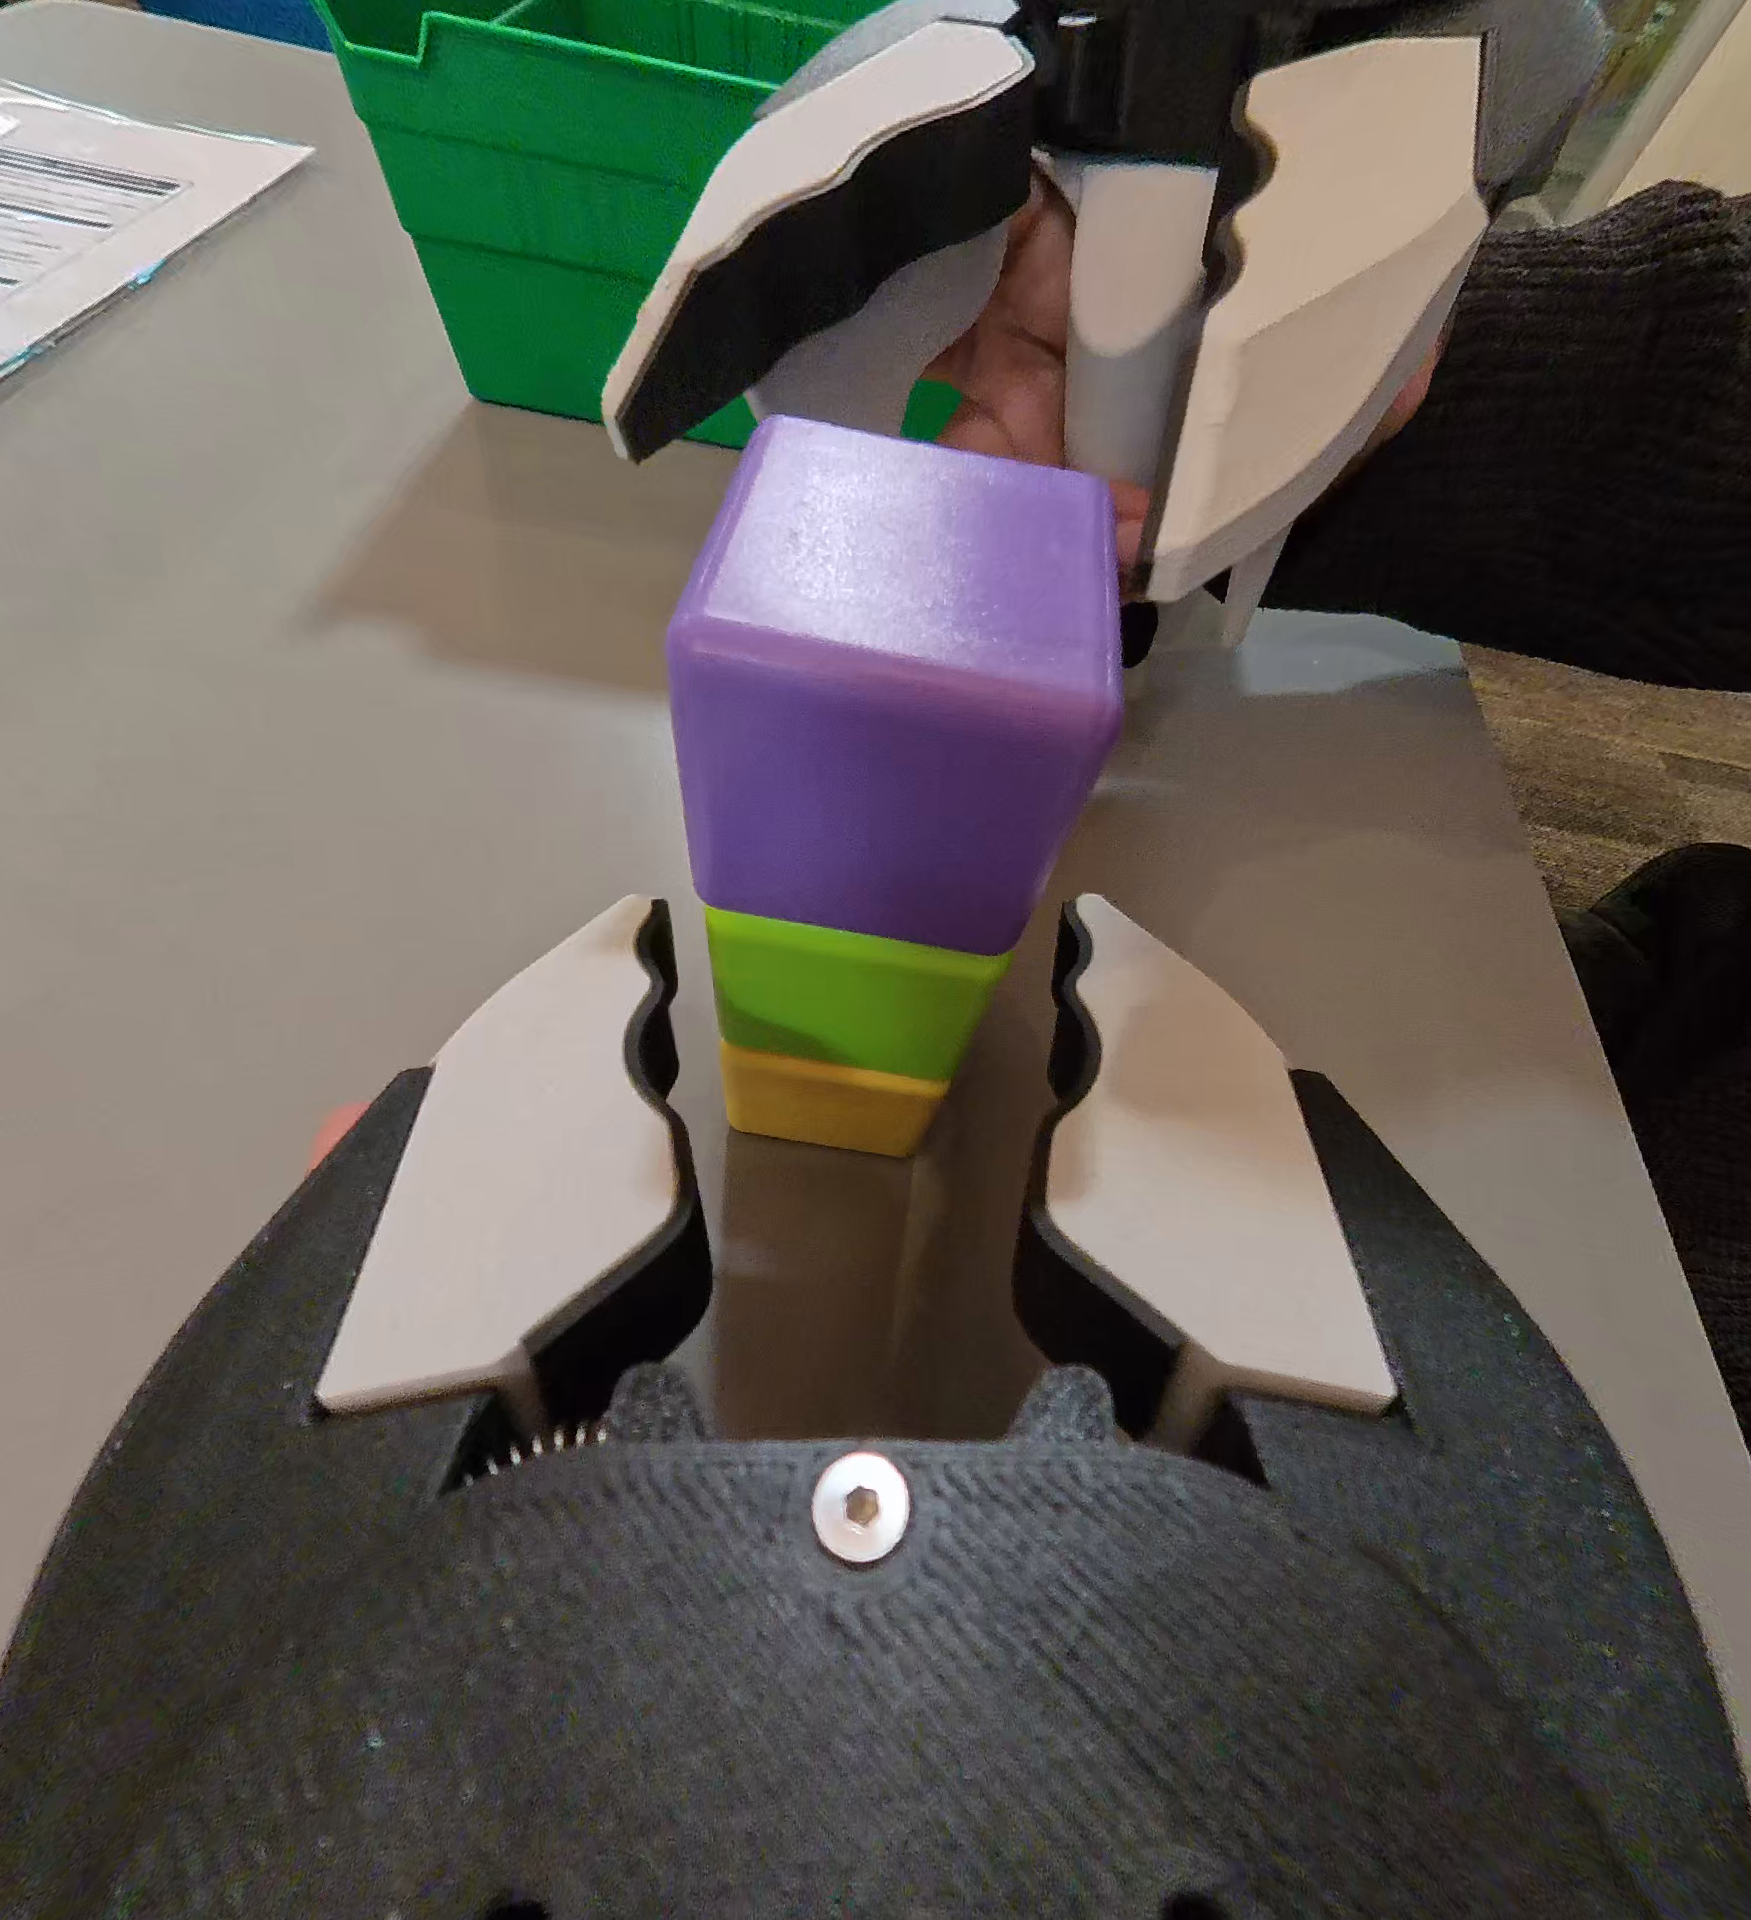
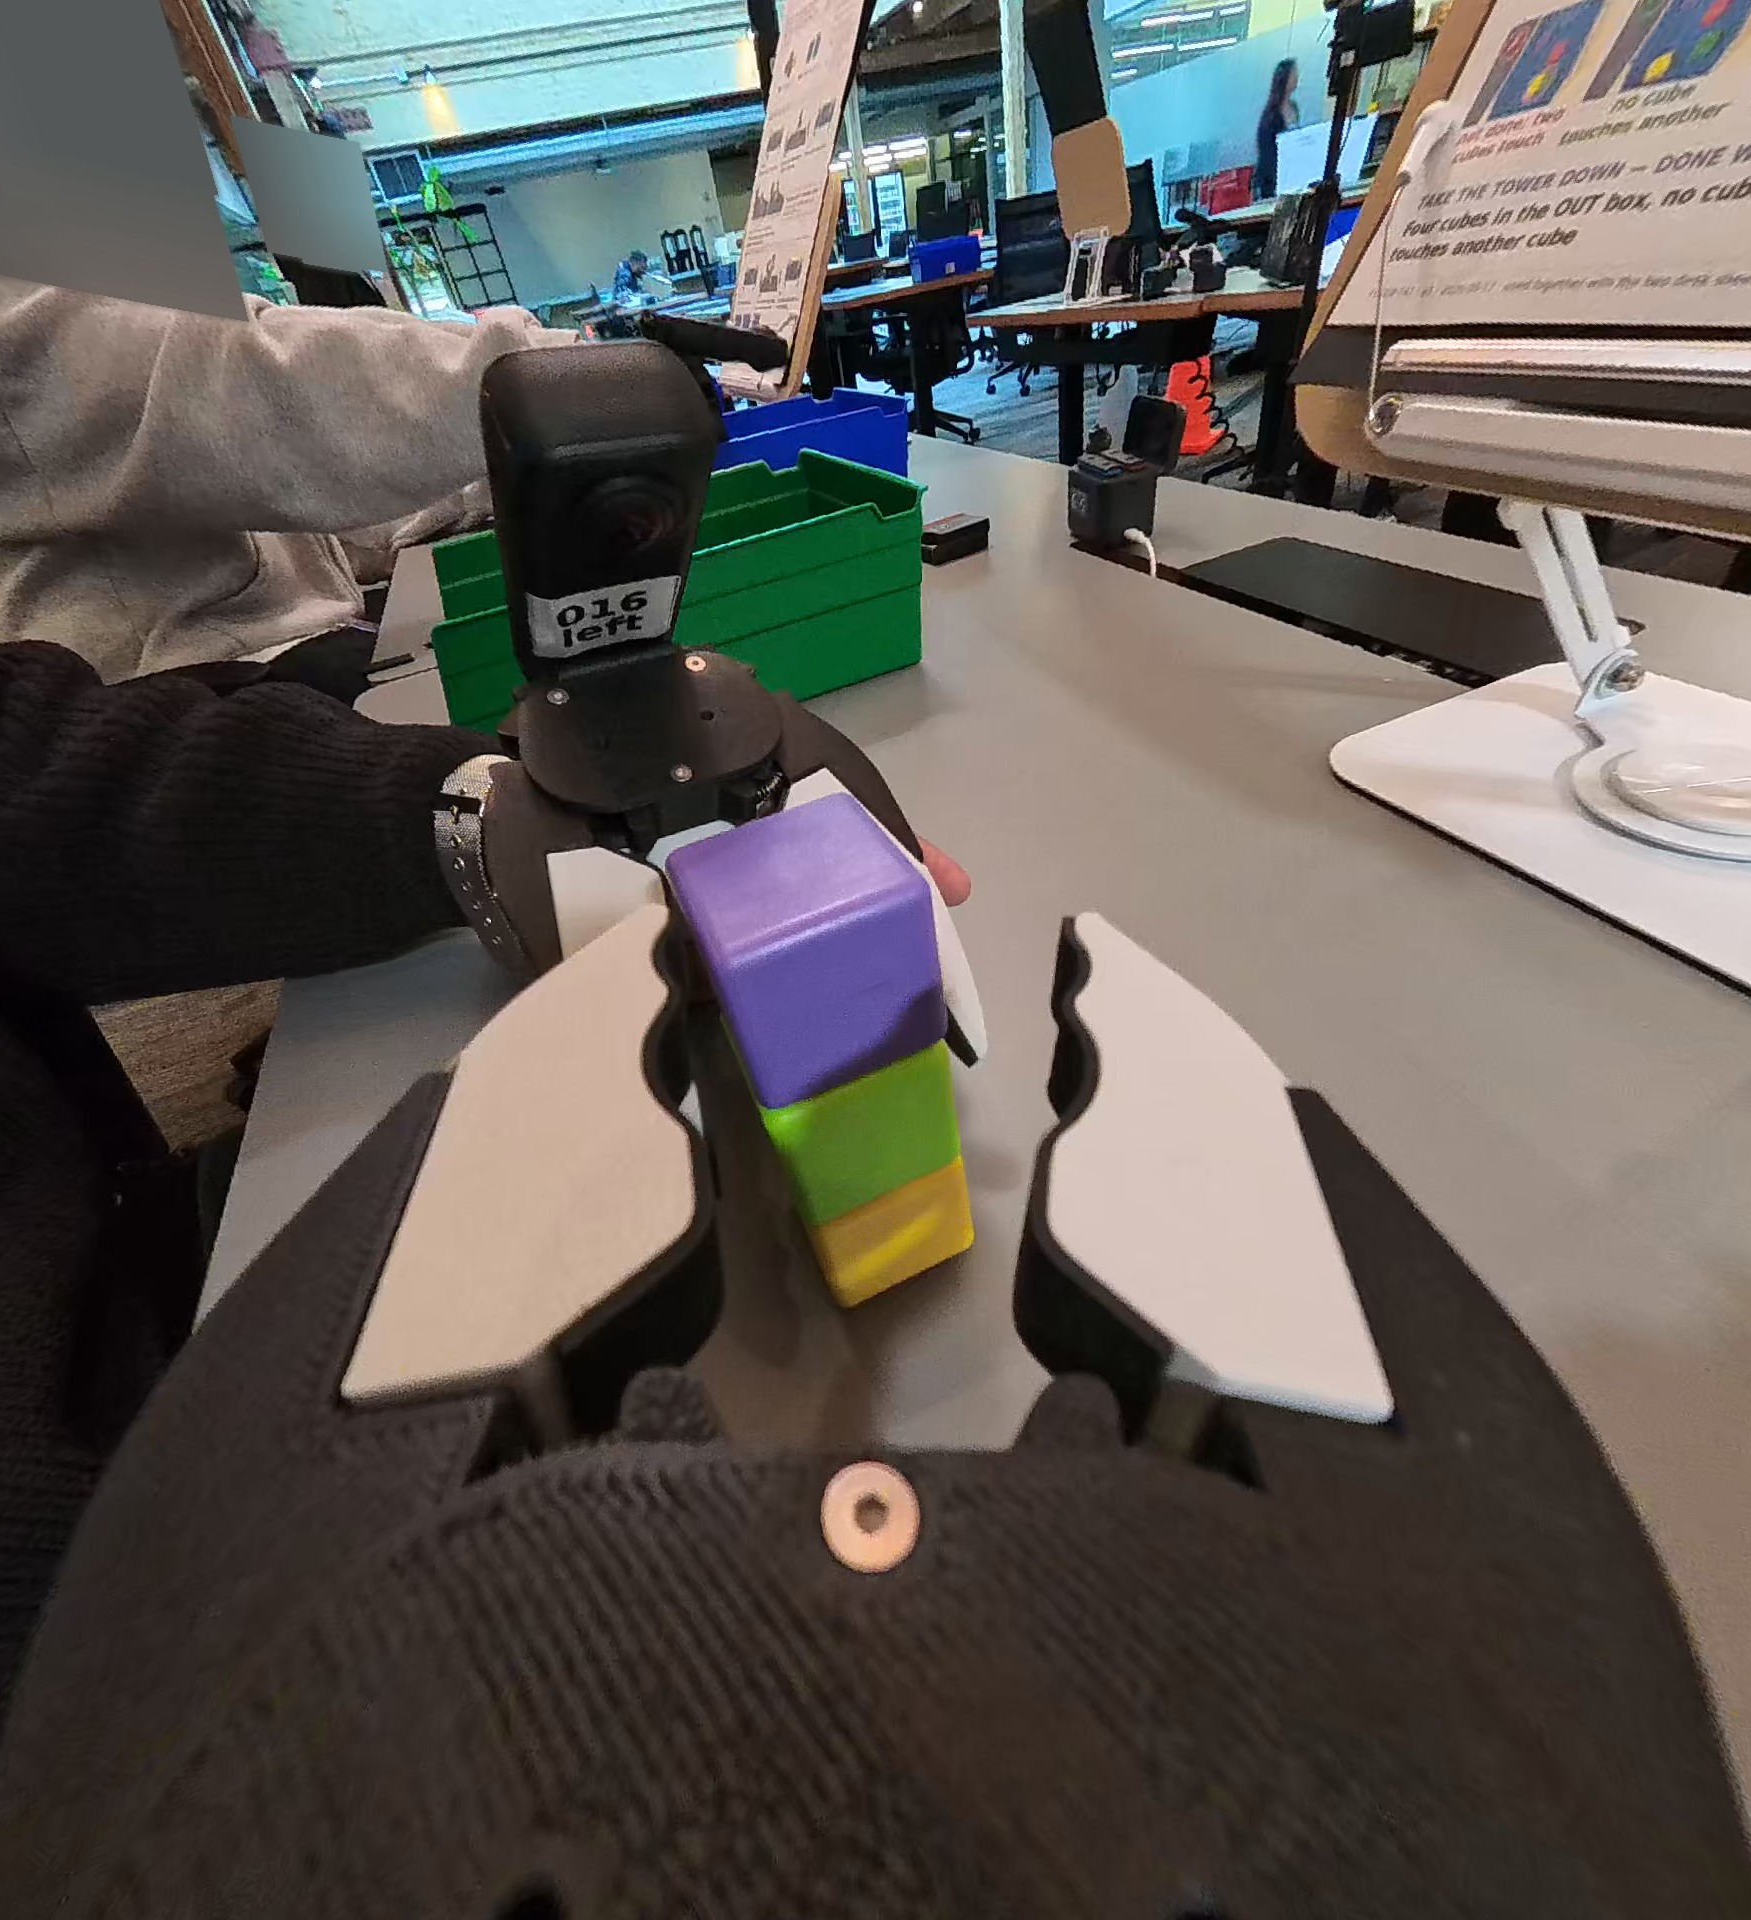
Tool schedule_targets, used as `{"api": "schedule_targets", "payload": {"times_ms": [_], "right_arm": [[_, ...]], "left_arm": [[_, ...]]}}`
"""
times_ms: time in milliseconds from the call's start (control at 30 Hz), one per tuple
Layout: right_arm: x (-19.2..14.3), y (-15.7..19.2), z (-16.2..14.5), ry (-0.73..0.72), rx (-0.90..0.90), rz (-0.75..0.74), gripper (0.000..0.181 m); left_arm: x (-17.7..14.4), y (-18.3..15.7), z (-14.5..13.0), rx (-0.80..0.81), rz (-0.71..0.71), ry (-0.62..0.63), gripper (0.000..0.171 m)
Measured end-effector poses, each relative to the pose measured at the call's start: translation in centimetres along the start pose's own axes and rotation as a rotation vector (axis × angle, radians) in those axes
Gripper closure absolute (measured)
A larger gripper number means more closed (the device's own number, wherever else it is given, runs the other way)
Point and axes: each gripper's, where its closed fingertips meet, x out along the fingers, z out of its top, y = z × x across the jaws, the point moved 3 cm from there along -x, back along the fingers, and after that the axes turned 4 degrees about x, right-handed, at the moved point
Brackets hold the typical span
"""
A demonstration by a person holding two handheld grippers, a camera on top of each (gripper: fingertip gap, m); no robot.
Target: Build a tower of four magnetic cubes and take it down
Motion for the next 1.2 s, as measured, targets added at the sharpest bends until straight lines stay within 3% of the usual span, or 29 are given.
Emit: {"api": "schedule_targets", "payload": {"times_ms": [633, 733, 1200], "right_arm": [[0.5, 0.7, -0.8, 0.015, -0.067, 0.024, 0.116], [0.5, 0.7, -0.9, 0.005, -0.073, 0.028, 0.12], [0.5, 1.2, -0.9, -0.074, -0.191, 0.018, 0.133]], "left_arm": [[0.3, -0.2, -0.2, 0.017, 0.003, 0.023, 0.112], [0.2, -0.1, -0.1, 0.006, -0.006, 0.018, 0.119], [0.2, -0.2, -0.2, -0.002, -0.034, 0.018, 0.12]]}}
